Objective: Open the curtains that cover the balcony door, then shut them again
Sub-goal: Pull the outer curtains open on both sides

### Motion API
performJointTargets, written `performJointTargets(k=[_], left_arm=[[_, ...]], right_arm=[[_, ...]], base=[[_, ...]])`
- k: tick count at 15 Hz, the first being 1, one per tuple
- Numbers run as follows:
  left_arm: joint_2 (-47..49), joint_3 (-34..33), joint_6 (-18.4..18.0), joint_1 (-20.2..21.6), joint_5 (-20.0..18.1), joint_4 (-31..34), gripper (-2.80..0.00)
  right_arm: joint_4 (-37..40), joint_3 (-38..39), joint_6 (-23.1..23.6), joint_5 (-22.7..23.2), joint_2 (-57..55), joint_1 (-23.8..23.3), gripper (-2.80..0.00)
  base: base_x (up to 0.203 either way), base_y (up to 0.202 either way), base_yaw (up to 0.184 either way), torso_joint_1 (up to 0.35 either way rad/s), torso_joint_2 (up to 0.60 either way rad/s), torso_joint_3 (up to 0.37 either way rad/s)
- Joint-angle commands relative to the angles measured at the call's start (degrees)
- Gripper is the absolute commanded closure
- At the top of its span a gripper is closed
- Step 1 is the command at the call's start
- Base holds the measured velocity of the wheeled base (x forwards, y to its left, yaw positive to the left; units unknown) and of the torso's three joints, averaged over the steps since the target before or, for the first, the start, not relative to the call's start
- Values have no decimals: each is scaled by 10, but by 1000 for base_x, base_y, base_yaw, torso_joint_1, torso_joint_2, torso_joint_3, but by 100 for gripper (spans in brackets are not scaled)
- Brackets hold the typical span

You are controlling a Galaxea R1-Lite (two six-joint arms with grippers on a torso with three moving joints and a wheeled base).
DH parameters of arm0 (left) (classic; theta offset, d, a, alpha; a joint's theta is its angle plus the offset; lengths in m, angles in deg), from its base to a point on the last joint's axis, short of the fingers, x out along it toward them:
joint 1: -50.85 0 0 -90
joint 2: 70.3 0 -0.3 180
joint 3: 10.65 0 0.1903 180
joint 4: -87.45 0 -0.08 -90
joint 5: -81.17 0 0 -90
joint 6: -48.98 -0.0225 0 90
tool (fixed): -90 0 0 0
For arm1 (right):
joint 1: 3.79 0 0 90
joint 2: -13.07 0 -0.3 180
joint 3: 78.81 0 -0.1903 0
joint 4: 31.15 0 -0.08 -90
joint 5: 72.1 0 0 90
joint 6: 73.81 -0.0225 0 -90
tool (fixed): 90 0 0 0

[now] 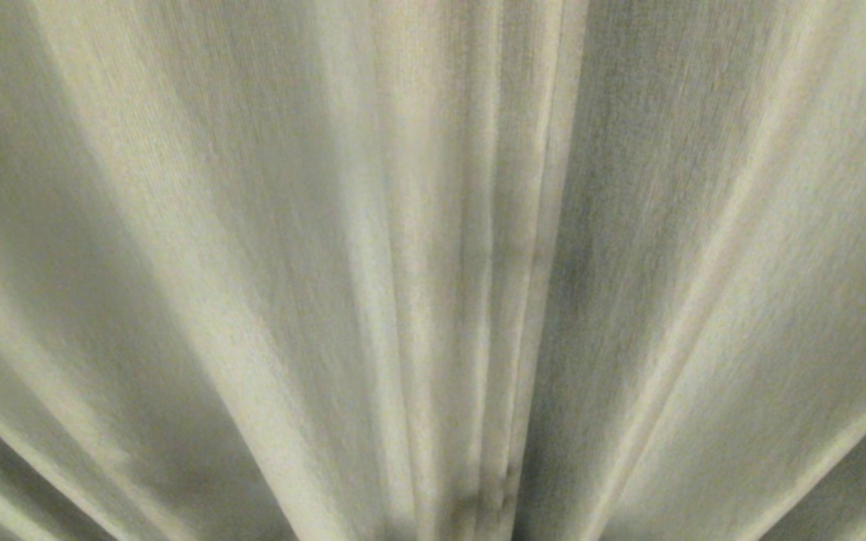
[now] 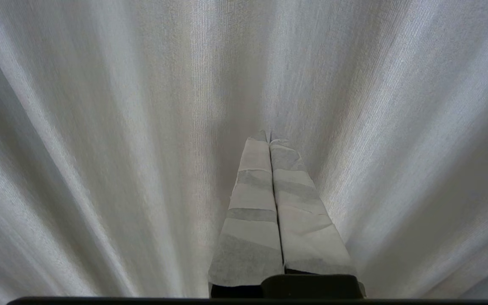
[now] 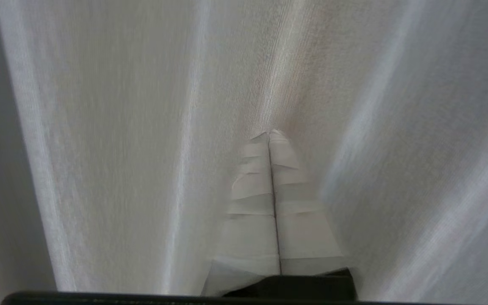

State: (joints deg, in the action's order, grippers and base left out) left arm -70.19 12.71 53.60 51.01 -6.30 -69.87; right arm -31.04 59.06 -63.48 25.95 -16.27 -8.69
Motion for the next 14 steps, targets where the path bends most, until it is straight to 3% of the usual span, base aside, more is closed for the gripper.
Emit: performJointTargets(k=[1,9,14], left_arm=[[0,0,0,0,0,0,0],[0,0,0,0,0,0,0],[0,0,0,0,0,0,0]], right_arm=[[-3,-9,0,1,-35,-1,-280],[-6,4,0,0,-36,8,-280],[-59,-8,-15,0,-80,9,-280]], base=[[0,0,0,0,0,0],[0,0,0,0,0,0],[0,0,0,0,0,0]])
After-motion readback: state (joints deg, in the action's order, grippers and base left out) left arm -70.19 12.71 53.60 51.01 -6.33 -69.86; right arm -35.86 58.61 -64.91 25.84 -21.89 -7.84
